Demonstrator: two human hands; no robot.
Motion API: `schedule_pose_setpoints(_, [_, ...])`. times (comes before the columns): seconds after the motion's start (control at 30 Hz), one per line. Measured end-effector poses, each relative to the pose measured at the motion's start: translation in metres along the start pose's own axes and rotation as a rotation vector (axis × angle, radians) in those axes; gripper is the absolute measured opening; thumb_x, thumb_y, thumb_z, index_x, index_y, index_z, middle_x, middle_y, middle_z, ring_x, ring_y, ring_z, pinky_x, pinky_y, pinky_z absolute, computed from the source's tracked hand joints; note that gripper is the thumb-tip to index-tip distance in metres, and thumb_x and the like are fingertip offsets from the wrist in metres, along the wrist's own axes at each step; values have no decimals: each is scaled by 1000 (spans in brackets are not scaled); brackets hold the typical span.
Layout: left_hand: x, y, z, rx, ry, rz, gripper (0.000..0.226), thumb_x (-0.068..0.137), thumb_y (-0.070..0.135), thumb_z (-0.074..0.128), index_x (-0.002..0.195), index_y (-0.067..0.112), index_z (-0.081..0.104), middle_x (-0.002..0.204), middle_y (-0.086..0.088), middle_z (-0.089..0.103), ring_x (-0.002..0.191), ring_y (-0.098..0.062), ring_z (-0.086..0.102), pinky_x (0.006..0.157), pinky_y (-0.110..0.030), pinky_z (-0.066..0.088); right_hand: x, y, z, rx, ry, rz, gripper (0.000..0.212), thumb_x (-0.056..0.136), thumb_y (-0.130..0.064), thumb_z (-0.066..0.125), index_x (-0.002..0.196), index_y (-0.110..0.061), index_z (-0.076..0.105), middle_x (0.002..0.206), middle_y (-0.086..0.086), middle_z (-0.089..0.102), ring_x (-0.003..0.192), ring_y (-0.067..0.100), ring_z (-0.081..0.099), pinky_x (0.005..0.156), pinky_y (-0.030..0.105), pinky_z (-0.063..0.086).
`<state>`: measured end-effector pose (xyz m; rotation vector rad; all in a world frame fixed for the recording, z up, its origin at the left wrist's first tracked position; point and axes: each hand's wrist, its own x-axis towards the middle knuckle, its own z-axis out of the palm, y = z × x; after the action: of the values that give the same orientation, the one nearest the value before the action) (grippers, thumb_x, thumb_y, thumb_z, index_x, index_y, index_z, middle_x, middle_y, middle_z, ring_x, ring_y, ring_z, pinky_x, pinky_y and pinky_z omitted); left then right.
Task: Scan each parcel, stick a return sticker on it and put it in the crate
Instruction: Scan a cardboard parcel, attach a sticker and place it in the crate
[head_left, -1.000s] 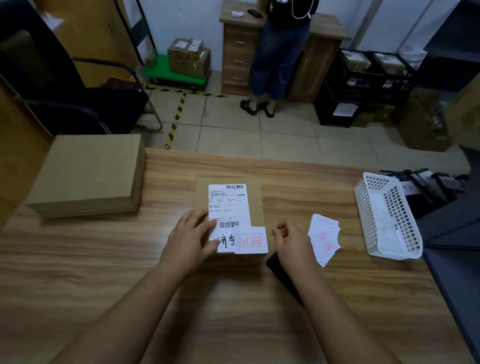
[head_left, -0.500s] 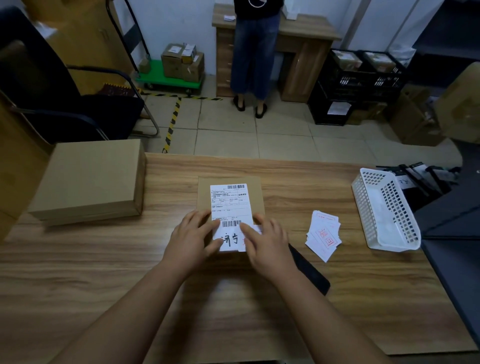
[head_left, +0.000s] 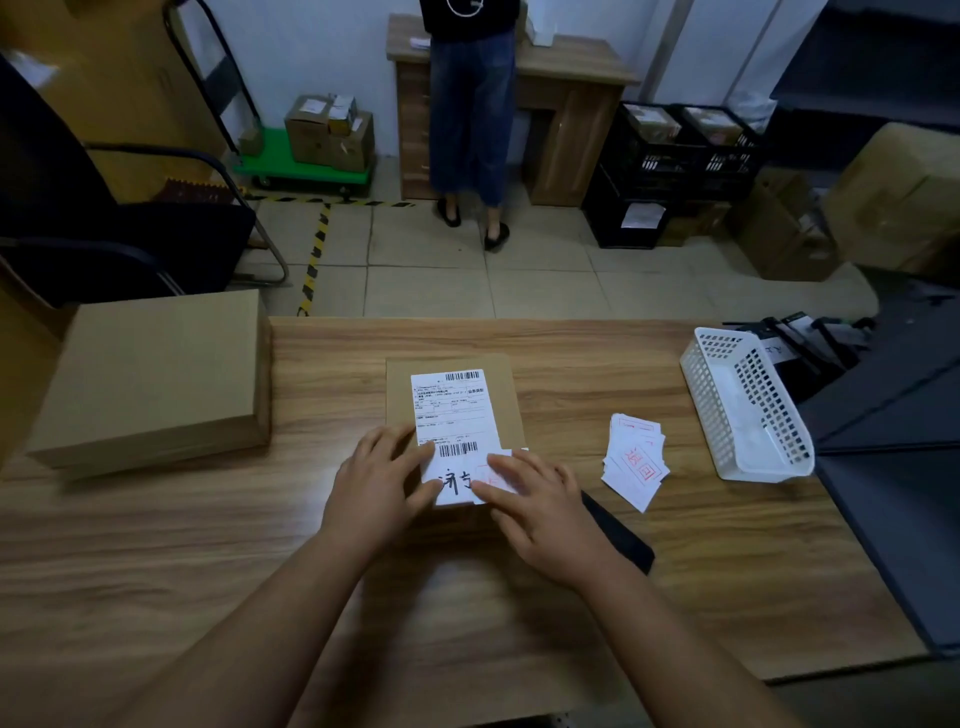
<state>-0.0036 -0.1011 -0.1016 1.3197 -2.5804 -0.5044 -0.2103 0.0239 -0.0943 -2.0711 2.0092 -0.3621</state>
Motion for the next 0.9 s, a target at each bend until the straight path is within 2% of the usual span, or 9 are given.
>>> schedule_pose_setpoints(0.1, [0, -2, 4, -5, 10, -3, 68, 76, 68, 31, 125, 32, 62, 144, 7, 44, 129, -21, 35, 94, -43, 45, -15, 10, 3, 73, 97, 19, 37, 94, -44, 43, 127, -42, 60, 147, -15, 46, 142, 8, 30, 110, 36, 17])
schedule_pose_setpoints(0.23, [-1, 3, 4, -52, -7, -45, 75, 74, 69, 27, 131, 31, 58, 149, 7, 38, 137, -20, 27, 101, -44, 41, -11, 15, 4, 247, 286, 156, 26, 93, -34, 59, 113, -25, 73, 125, -10, 61, 115, 7, 53, 97, 38, 46])
schedule_pose_setpoints(0.37, [-4, 10, 4, -76, -65, -108, 69, 80, 61, 34, 141, 32, 48, 158, 8, 23, 147, -18, 13, 114, -42, 25, -5, 18, -10, 498, 159, 397, 27, 91, -24, 68, 118, -23, 71, 112, -14, 59, 90, -6, 55, 84, 10, 45])
schedule_pose_setpoints(0.47, [-10, 13, 2, -153, -31, -163, 70, 79, 60, 41, 143, 31, 45, 161, 0, 17, 148, -21, 13, 116, -42, 21, -10, 29, -15, 612, 116, 444, 30, 94, -12, 62, 116, -30, 68, 107, -16, 64, 97, -7, 59, 80, 1, 41])
schedule_pose_setpoints(0.57, [-20, 7, 5, -226, 21, -223, 83, 77, 61, 62, 148, 24, 37, 160, -2, 21, 145, -23, 21, 117, -40, 23, -10, 40, -16, 835, 48, 545, 44, 91, -21, 68, 131, -34, 54, 121, -14, 63, 114, 4, 59, 85, 19, 52])
schedule_pose_setpoints(0.67, [-27, 4, 10, -435, 9, -355, 100, 70, 50, 81, 151, 21, 30, 151, 4, 38, 136, -15, 39, 113, -38, 35, -1, 41, -21, 881, -157, 469, 84, 79, -34, 81, 148, -36, 33, 137, -24, 48, 121, -6, 49, 78, 12, 46])
schedule_pose_setpoints(0.77, [-28, 14, 8, -586, 27, -415, 100, 65, 37, 88, 149, 27, 35, 136, 7, 55, 117, -9, 55, 99, -35, 49, 11, 41, -21, 847, -213, 361, 74, 74, -24, 84, 126, -57, 43, 113, -42, 54, 107, -22, 50, 74, -1, 40])
schedule_pose_setpoints(0.83, [-32, 22, 4, -648, 77, -441, 97, 64, 27, 90, 147, 27, 39, 130, 8, 58, 113, -9, 58, 94, -30, 51, 14, 40, -20, 793, -180, 312, 67, 74, -21, 84, 112, -62, 46, 103, -42, 57, 102, -24, 50, 76, 1, 40])
schedule_pose_setpoints(0.9, [-40, 32, -6, -702, 153, -470, 96, 63, 22, 91, 145, 29, 41, 129, 9, 58, 111, -6, 58, 89, -24, 51, 13, 38, -23, 775, -131, 263, 65, 75, -20, 82, 115, -57, 47, 107, -35, 58, 100, -23, 51, 76, 2, 40])
